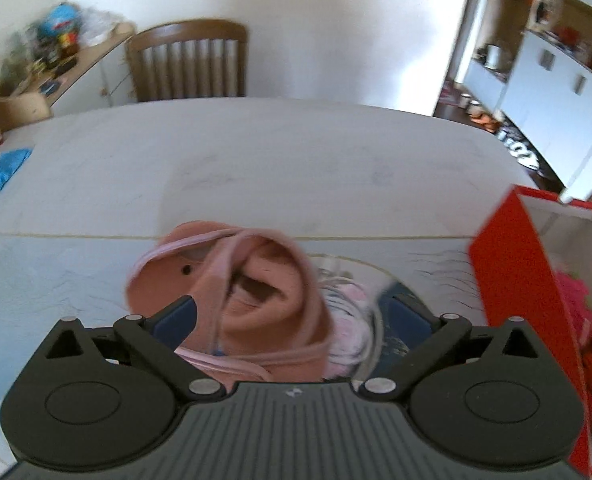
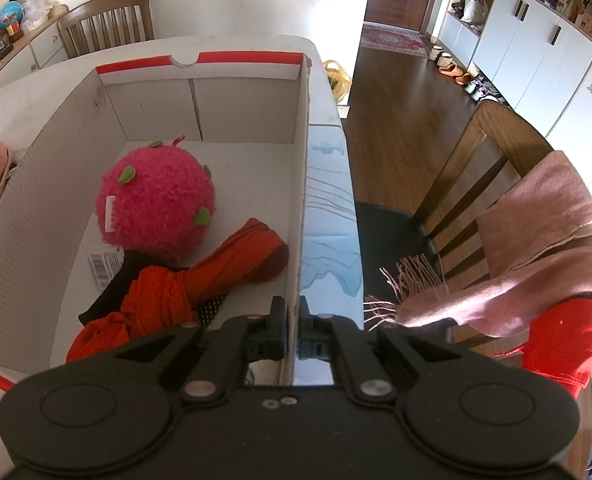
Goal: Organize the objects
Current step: 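Return the left gripper and grasp the pink fleece hood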
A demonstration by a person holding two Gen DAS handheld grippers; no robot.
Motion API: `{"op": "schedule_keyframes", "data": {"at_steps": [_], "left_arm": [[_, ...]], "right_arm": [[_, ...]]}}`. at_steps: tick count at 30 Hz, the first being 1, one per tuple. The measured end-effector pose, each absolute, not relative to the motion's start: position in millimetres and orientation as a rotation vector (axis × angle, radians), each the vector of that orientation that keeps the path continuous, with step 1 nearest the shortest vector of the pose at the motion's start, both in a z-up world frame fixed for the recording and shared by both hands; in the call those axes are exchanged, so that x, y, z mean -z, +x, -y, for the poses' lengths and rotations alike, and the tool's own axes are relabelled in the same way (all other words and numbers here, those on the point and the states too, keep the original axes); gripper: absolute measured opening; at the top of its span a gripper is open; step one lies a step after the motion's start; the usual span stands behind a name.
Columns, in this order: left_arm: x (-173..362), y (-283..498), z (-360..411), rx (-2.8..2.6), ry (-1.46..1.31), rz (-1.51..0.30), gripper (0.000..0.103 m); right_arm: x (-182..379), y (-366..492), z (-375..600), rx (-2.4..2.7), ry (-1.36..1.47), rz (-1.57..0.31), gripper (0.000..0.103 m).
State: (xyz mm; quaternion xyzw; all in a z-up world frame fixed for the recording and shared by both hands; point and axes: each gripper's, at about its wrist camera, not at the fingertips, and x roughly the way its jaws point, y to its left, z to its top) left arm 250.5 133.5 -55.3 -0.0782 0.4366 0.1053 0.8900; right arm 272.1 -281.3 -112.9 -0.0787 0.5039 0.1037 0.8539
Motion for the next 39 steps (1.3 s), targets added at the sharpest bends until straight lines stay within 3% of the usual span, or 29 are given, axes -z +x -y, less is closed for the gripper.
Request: {"op": "schedule_keyframes", "data": {"at_steps": [24,27,30,31,34,39], "left_arm": [[113.3,273.7,-166.6,-0.328,-0.196,-1.014,0.100],[112.0,273.0,-170.3,-0.312,-0.206,-1.000,0.072],[108.2,268.6,-170.6,-0.299,-0.201,-0.979,0.051],[106.4,267.0,-171.9,-0.294,-0.203,-0.973,0.038],[100.3,262.8,-174.4,-0.283,-0.211,-0.956,0.021],[87.5,253.0,-174.4,-0.273,-0.204,-0.922,0.016]], "right_arm": [[113.7,274.2,277.5,-0.205,-0.172,-1.082,0.004],[113.9,274.0,277.8,-0.204,-0.173,-1.082,0.004],[113.8,274.0,277.7,-0.204,-0.175,-1.081,0.004],[113.8,274.1,277.8,-0.205,-0.175,-1.082,0.004],[114.2,274.1,278.2,-0.205,-0.175,-1.081,0.004],[114.2,274.3,278.2,-0.205,-0.175,-1.081,0.004]]}}
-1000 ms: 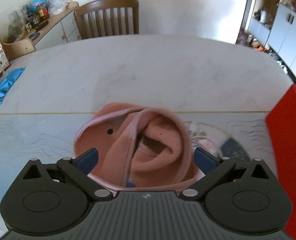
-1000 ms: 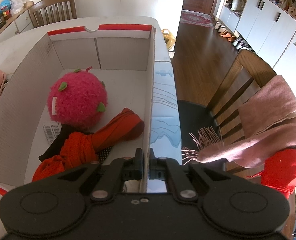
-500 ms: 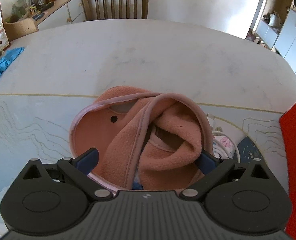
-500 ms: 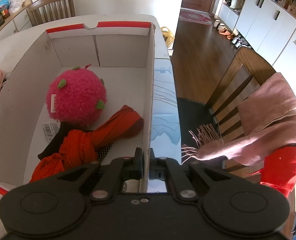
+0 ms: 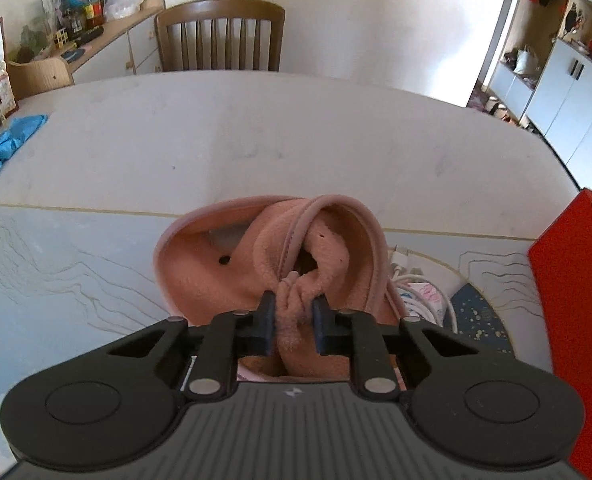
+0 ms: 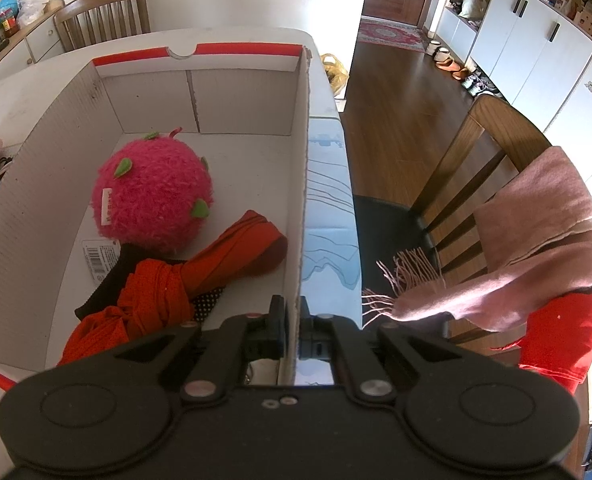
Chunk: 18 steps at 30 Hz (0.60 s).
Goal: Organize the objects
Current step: 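Return the left gripper and grasp the pink fleece hood, then lift the pink fleece into the box with the left gripper and release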
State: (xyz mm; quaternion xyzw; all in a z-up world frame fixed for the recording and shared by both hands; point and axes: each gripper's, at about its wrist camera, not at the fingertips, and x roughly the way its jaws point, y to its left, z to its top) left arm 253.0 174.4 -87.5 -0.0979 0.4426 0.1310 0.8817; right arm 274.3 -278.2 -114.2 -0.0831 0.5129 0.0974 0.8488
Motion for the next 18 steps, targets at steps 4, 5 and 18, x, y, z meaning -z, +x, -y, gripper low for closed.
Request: {"op": "schedule_keyframes", "data": {"at_steps": [4,5,18], "left_arm": [[68.5,240.9,-171.7,-0.241,-0.210,-0.894,0.015],[63.0,237.7,-170.4,-0.234,-0.207,-0.888,0.015],[-1.4,215.8,-138.3,-0.063,-0.203,-0.818,0.015]], "right_arm": [[114.3,274.4,278.5,-0.206,-0.176,-1.080,0.004],[114.4,274.6,278.8,-0.207,-0.177,-1.079,0.004],[114.1,273.3,276.0,-0.214,-0.196,-1.071,0.004]]}}
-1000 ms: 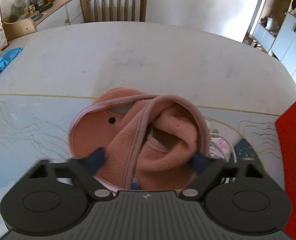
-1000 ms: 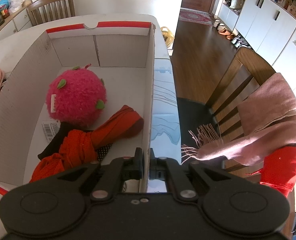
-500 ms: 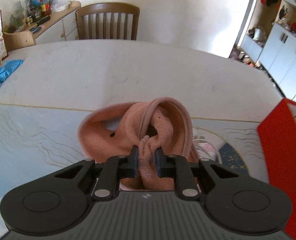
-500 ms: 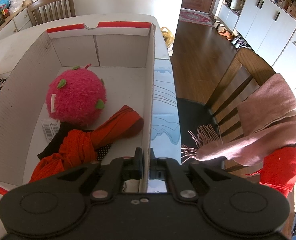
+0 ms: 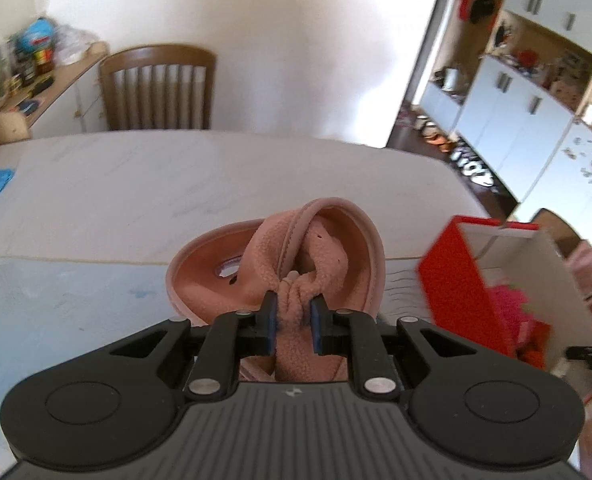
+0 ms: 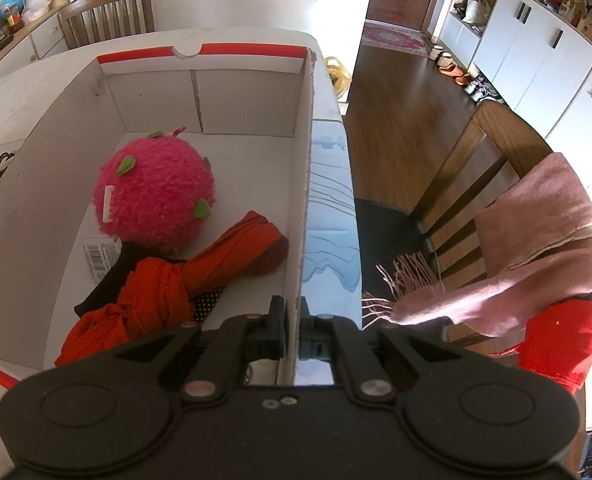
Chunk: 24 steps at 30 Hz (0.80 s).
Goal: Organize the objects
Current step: 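Lift the pink fleece into the box with the left gripper and release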
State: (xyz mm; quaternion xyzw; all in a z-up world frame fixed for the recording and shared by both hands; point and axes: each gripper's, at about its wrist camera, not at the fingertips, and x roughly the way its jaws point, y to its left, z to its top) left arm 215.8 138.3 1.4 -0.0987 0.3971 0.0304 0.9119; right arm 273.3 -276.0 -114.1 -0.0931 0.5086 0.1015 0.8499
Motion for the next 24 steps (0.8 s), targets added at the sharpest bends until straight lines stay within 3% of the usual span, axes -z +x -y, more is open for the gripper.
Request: {"op": "schedule_keyframes", "data": {"at_steps": [12,24], "left_arm": [[-51.3,226.2,-53.1,0.185,-0.117,-0.731,0.015],[-50.8,264.0,43.7,0.411,-0.006,-0.756,0.015]], "right_arm": [[114.5,272.9,275.4,-0.216,-0.195,-1.069,0.004],[114.3,273.8,274.9,-0.216,-0.174,-1.067,0.003]]}}
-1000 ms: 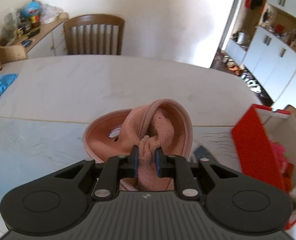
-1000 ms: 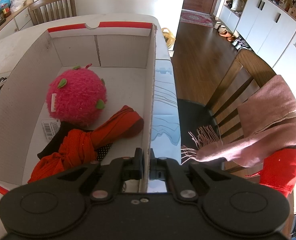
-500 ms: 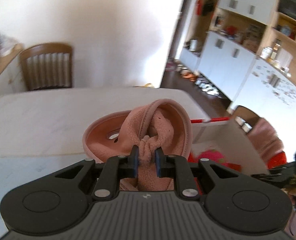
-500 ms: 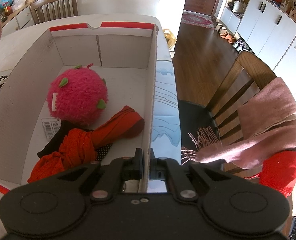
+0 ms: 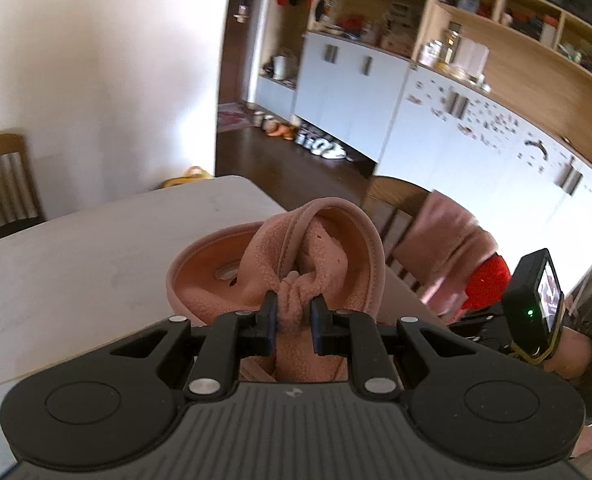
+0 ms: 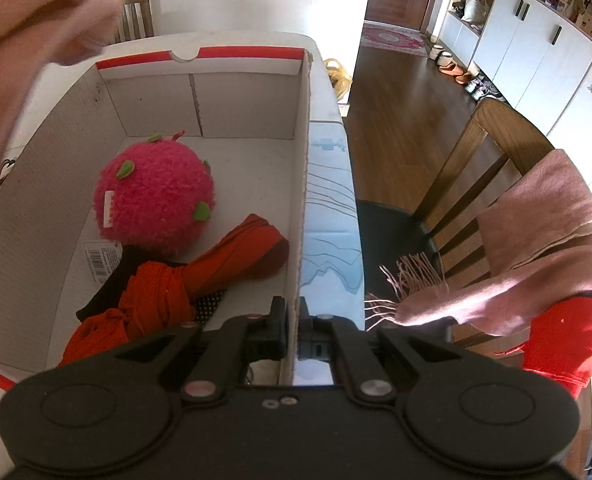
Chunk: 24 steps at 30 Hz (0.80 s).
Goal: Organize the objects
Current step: 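Lift the pink fleece into the box with the left gripper and release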
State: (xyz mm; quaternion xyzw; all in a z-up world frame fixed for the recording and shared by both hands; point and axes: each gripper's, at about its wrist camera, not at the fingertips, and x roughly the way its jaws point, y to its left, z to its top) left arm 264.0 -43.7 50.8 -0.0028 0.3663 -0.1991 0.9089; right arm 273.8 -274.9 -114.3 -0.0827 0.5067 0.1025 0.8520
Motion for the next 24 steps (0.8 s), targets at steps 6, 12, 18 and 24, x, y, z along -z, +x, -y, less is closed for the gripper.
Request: {"op": "schedule_keyframes", "data": {"at_steps": [6,12,18,24], "left_arm": [[-40.3,278.7,85.3,0.493,0.063,-0.780,0.015],[-20.5,289.2,117.3,0.535,0.135,-0.816,0.015],[3.4,304.8,140.9,0.521,0.204,-0.855,0.015],[16.4,320.9,147.6,0.506,0.242,-0.899,0.015]], "right_arm": [[114.6,273.7,275.0,-0.218,-0.169,-1.067,0.003],[114.9,273.7,273.9,-0.218,-0.170,-1.067,0.003],[114.1,273.0,270.9,-0.228,-0.176,-1.068,0.003],[114.2,272.9,272.9,-0.230,-0.169,-1.070,0.003]]}}
